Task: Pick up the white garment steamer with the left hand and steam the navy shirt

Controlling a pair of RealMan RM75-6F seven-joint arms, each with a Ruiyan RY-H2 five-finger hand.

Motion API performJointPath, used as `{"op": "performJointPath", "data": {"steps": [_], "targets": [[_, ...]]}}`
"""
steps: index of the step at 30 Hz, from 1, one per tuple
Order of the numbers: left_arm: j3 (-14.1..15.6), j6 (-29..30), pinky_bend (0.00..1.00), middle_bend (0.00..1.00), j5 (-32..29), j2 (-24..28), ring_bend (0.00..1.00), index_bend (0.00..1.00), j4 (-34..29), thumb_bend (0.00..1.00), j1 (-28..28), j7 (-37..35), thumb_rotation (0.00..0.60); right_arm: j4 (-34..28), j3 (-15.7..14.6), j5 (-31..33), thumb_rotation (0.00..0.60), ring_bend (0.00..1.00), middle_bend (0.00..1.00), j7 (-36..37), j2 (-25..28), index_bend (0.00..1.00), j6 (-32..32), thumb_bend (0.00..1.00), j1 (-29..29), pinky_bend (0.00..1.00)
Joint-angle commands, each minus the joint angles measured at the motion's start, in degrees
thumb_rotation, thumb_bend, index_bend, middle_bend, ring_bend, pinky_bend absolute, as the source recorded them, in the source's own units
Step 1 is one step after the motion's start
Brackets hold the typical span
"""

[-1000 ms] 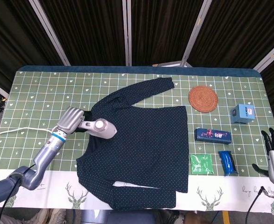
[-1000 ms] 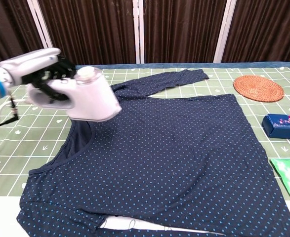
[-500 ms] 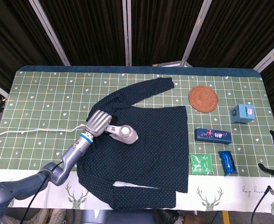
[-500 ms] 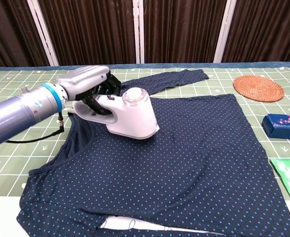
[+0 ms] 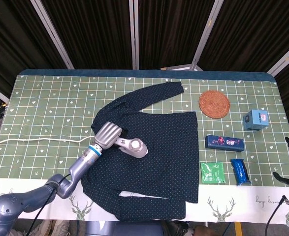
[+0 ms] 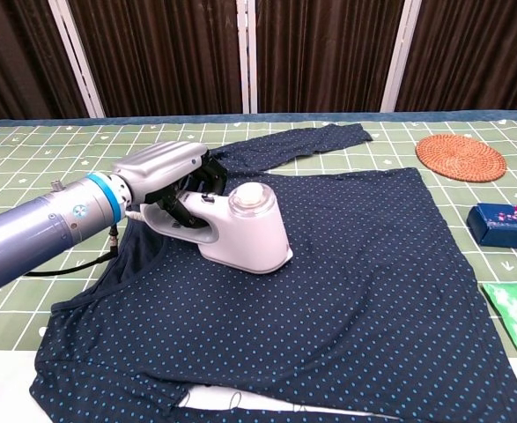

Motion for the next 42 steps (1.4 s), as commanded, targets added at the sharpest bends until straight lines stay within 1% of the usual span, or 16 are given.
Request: {"op": "performJointPath", "data": {"steps": [1, 4, 9, 15, 24, 34, 42], "targets": [[0.92, 1.04, 1.00, 0.91, 0.93, -0.32, 0.81, 0.86, 0.14, 0.39, 0.20, -0.47, 0.600, -0.07, 0.02, -0.04, 0.600, 0.00, 0.00, 0.08, 0.06, 0.00, 0.14, 0.00, -0.06, 0.00], [1.98, 2.73, 1.00, 0.91, 2.32, -0.47, 0.81, 0.87, -0.72, 0.38, 0.49, -1.16, 0.600, -0.22, -0.01, -0.14, 0.600, 0.00, 0.00, 0.40, 0.25, 0.00, 0.38, 0.00, -0.23, 0.00], [2.87, 4.18, 1.00, 0.91, 3.67, -0.36, 0.81, 0.87, -1.27, 0.38, 0.55, -1.14, 0.600, -0.25, -0.02, -0.19, 0.600, 0.00, 0.00, 0.52, 0.32, 0.00, 0.49, 0.00, -0.29, 0.00], [4.66, 5.87, 1.00, 0.91, 5.84, 0.16, 0.81, 0.87, -3.05, 0.37, 0.76, -1.23, 0.600, -0.30, 0.00, -0.20, 0.600, 0.00, 0.00, 0.60, 0.41, 0.00, 0.63, 0.00, -0.37, 0.00], [8.11, 7.59, 1.00, 0.91, 9.63, 1.12, 0.81, 0.87, -6.30, 0.37, 1.04, -0.23, 0.600, -0.44, -0.10, -0.37, 0.600, 0.00, 0.00, 0.50, 0.43, 0.00, 0.68, 0.00, -0.37, 0.00], [9.09, 7.77, 1.00, 0.91, 10.43, 1.14, 0.81, 0.87, -5.07, 0.37, 1.37, 0.98, 0.600, -0.52, -0.15, -0.55, 0.600, 0.00, 0.00, 0.63, 0.52, 0.00, 0.76, 0.00, -0.42, 0.00], [9.17, 7.65, 1.00, 0.91, 10.25, 1.72, 0.81, 0.87, -2.87, 0.37, 1.55, 0.53, 0.600, -0.65, -0.18, -0.68, 0.600, 0.00, 0.00, 0.61, 0.56, 0.00, 0.85, 0.00, -0.42, 0.00]]}}
